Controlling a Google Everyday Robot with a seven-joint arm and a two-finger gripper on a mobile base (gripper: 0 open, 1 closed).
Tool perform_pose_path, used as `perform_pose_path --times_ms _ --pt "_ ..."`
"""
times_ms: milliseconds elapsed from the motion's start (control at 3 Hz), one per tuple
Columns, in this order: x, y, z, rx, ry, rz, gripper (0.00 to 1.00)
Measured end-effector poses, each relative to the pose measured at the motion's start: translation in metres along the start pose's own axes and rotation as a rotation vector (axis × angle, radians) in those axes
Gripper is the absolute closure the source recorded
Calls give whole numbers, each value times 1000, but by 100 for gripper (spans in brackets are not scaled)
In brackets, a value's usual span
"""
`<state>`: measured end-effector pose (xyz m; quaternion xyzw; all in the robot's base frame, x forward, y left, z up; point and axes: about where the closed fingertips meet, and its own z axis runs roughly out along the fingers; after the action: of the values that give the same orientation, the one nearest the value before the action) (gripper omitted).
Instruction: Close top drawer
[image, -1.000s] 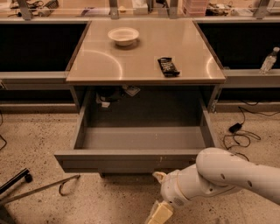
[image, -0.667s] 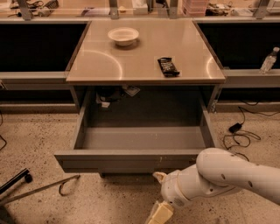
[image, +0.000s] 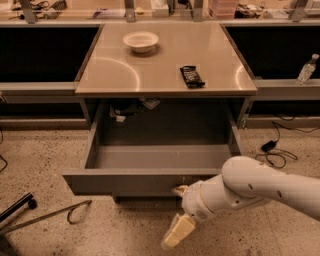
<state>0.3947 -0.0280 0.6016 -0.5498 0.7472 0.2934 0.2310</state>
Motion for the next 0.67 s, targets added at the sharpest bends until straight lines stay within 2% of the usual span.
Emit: perform_pose_path --times_ms 333,667 --pt "-18 -45 2 38 -55 -1 0" --pt "-19 -46 1 40 -55 -2 0"
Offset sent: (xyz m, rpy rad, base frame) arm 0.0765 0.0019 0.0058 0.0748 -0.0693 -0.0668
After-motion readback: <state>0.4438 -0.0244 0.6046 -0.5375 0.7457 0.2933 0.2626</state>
